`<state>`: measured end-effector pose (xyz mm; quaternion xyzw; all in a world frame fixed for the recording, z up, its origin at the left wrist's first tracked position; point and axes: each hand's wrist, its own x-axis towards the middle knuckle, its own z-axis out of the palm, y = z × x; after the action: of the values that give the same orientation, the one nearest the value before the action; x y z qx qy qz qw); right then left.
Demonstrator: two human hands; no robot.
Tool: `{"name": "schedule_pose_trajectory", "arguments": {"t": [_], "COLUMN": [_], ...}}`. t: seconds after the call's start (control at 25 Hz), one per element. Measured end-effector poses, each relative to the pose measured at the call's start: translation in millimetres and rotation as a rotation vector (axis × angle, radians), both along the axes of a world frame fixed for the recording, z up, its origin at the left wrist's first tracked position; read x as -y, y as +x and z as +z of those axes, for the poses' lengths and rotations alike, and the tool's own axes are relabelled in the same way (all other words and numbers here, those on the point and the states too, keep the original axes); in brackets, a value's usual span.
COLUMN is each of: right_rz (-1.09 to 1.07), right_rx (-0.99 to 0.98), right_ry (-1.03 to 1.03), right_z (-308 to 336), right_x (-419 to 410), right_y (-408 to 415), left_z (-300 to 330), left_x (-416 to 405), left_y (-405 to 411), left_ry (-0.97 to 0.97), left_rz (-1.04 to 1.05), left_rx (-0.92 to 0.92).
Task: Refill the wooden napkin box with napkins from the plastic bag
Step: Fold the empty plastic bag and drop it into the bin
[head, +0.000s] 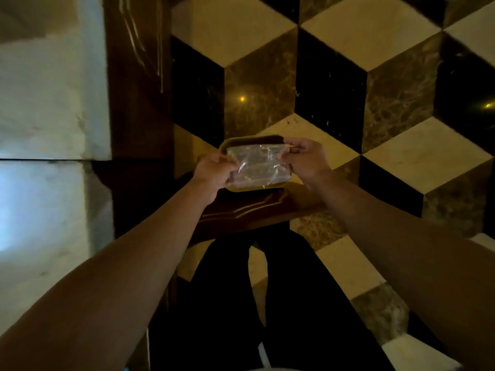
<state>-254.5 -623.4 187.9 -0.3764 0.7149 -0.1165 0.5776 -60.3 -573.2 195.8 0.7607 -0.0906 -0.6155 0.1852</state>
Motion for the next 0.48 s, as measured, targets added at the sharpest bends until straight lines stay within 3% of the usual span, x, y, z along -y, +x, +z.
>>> {"name": "schedule_pose_trajectory", "arguments": {"t": [0.48], "right_rz": [0.007], "right_rx": [-0.105], "right_ry": [0.236], "right_z": [-324.7], "right_x": [40.8], "right_y": [-2.8], "left_z": [-316.4], "left_x": [41.8], "left_y": [-36.6], "left_ry": [0.049], "left_rz": [0.000], "left_rx": [0.120]}}
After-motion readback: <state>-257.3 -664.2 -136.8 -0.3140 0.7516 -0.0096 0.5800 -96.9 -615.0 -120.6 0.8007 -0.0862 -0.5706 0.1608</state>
